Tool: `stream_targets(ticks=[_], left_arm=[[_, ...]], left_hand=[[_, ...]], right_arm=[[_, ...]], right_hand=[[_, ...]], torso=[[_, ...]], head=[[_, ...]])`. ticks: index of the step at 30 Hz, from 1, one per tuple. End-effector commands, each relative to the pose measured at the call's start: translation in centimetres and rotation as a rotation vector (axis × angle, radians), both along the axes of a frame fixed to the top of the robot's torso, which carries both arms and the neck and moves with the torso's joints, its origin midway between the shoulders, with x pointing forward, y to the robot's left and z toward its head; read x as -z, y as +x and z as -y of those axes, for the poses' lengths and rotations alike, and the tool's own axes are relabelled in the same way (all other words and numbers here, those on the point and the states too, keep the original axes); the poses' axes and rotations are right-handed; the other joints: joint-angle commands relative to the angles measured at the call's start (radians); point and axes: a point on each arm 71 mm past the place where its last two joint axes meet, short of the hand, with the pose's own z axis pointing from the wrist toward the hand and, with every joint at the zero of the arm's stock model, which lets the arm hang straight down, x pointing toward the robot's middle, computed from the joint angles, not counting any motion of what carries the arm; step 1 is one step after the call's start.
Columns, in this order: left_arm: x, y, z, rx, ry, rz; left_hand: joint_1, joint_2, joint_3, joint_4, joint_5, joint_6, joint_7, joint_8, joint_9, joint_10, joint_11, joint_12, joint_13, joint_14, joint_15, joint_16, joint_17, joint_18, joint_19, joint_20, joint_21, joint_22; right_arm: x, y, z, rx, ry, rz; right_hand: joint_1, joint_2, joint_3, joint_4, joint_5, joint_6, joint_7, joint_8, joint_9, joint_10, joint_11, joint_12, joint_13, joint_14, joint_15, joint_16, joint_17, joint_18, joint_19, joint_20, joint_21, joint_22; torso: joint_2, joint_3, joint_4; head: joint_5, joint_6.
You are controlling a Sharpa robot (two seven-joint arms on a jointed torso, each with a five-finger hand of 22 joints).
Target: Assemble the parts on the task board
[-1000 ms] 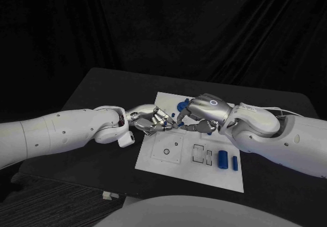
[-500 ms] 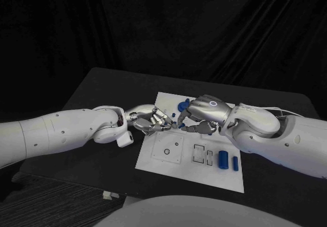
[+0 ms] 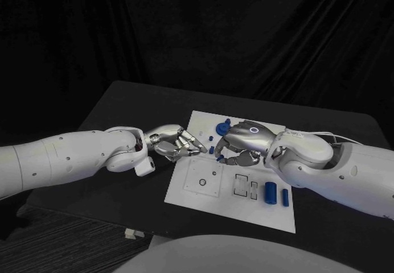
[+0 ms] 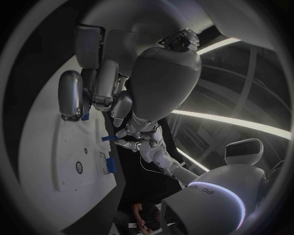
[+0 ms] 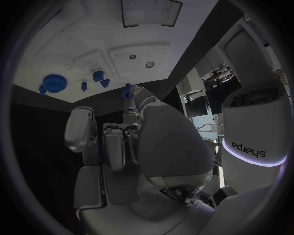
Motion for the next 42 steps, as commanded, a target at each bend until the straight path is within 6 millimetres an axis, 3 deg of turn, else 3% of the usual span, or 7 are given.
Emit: stream_targets(ticks=[1, 33, 34, 35, 36, 39, 42], left_arm=[[-0.1, -0.1, -0.1, -0.009, -0.008, 0.01], [-0.1, 0.0, -0.8, -0.024, -0.004, 0.015], [-0.1, 0.0, -0.9, -0.024, -0.004, 0.015], [-0.1, 0.0, -0.9, -0.024, -0.003, 0.015], [-0.1, 0.0, -0.9, -0.025, -0.003, 0.015], [-0.1, 0.0, -0.9, -0.024, -0.003, 0.013], [-0.1, 0.0, -0.9, -0.021, -0.003, 0.012]], left_hand=[[0.003, -0.005, 0.005, 0.0, 0.007, 0.004, 0.0, 0.0, 0.001, 0.24, -0.063, 0.202, 0.597, 0.098, 0.001, 0.003, 0.264, -0.004, -0.003, 0.001, -0.005, 0.138], [0.003, -0.006, 0.005, 0.0, 0.007, 0.005, 0.0, 0.0, 0.001, 0.24, -0.063, 0.202, 0.597, 0.098, 0.002, 0.003, 0.264, -0.004, -0.002, 0.001, -0.004, 0.139], [0.003, -0.007, 0.006, 0.001, 0.007, 0.007, 0.0, -0.001, 0.001, 0.24, -0.062, 0.202, 0.597, 0.098, 0.002, 0.003, 0.264, -0.003, -0.004, 0.002, -0.005, 0.138], [0.003, -0.007, 0.006, 0.001, 0.007, 0.007, 0.0, -0.001, 0.001, 0.24, -0.062, 0.202, 0.597, 0.098, 0.002, 0.003, 0.264, -0.003, -0.004, 0.002, -0.005, 0.138], [0.002, -0.007, 0.007, 0.001, 0.007, 0.007, 0.0, -0.001, 0.001, 0.24, -0.062, 0.202, 0.597, 0.098, 0.002, 0.003, 0.264, -0.003, -0.004, 0.002, -0.006, 0.138], [0.002, -0.006, 0.007, 0.001, 0.007, 0.008, 0.0, -0.001, 0.001, 0.24, -0.062, 0.202, 0.597, 0.098, 0.002, 0.003, 0.264, -0.002, -0.008, 0.002, -0.008, 0.136], [0.002, -0.005, 0.008, 0.001, 0.007, 0.008, 0.0, -0.001, 0.001, 0.24, -0.062, 0.202, 0.597, 0.098, 0.003, 0.003, 0.264, -0.002, -0.01, 0.003, -0.009, 0.135]], right_arm=[[0.7, 0.0, -0.2, 0.013, -0.035, -0.027], [2.6, -0.3, -1.2, -0.01, -0.1, -0.027], [2.7, -0.2, -1.0, -0.005, -0.105, -0.029], [2.7, -0.2, -0.9, 0.0, -0.11, -0.031], [2.8, -0.1, -0.6, 0.007, -0.121, -0.037], [3.0, -0.1, 0.0, 0.021, -0.145, -0.051], [3.2, 0.0, 0.6, 0.037, -0.174, -0.068]], right_hand=[[0.013, -0.002, 0.007, 0.0, 0.005, -0.004, 0.002, -0.006, -0.001, 0.105, 0.01, 0.004, 0.263, 0.105, 0.006, 0.003, 0.263, 0.012, -0.004, 0.004, -0.007, 0.162], [0.001, -0.002, 0.005, 0.005, 0.0, -0.024, 0.006, -0.02, -0.003, 0.105, 0.015, 0.004, 0.263, 0.105, 0.01, 0.003, 0.263, 0.01, 0.005, 0.008, 0.007, 0.166], [-0.008, -0.003, 0.002, 0.01, -0.02, -0.043, 0.008, -0.033, -0.009, 0.105, 0.017, 0.004, 0.263, 0.105, 0.011, 0.003, 0.263, 0.009, 0.009, 0.011, 0.013, 0.168], [-0.028, -0.006, -0.006, 0.025, -0.077, -0.068, 0.015, -0.052, -0.02, 0.105, 0.018, 0.004, 0.263, 0.105, 0.013, 0.003, 0.263, 0.008, 0.012, 0.014, 0.018, 0.169], [-0.078, -0.019, -0.035, 0.062, -0.205, -0.133, 0.027, -0.086, -0.04, 0.105, 0.023, 0.004, 0.263, 0.105, 0.016, 0.003, 0.263, 0.004, 0.025, 0.019, 0.039, 0.174], [-0.103, -0.038, -0.06, 0.102, -0.244, -0.194, 0.033, -0.086, -0.064, 0.105, 0.024, 0.004, 0.263, 0.105, 0.018, 0.003, 0.263, -0.002, 0.049, 0.02, 0.079, 0.185], [-0.089, -0.044, -0.063, 0.118, -0.211, -0.244, 0.032, -0.086, -0.085, 0.105, 0.022, 0.004, 0.263, 0.105, 0.018, 0.003, 0.263, -0.003, 0.054, 0.02, 0.088, 0.186]], torso=[[0.0, -0.0002, 0.0006], [-0.001, -0.0009, -0.0016], [-0.001, -0.001, -0.0015], [-0.001, -0.0009, -0.0015], [-0.001, -0.0009, -0.0012], [-0.001, -0.0011, -0.0009], [0.0, -0.0009, -0.0007]], head=[[0.002, 0.0], [0.014, 0.0], [0.015, 0.0], [0.016, 0.0], [0.017, 0.0], [0.017, 0.0], [0.012, 0.0]])
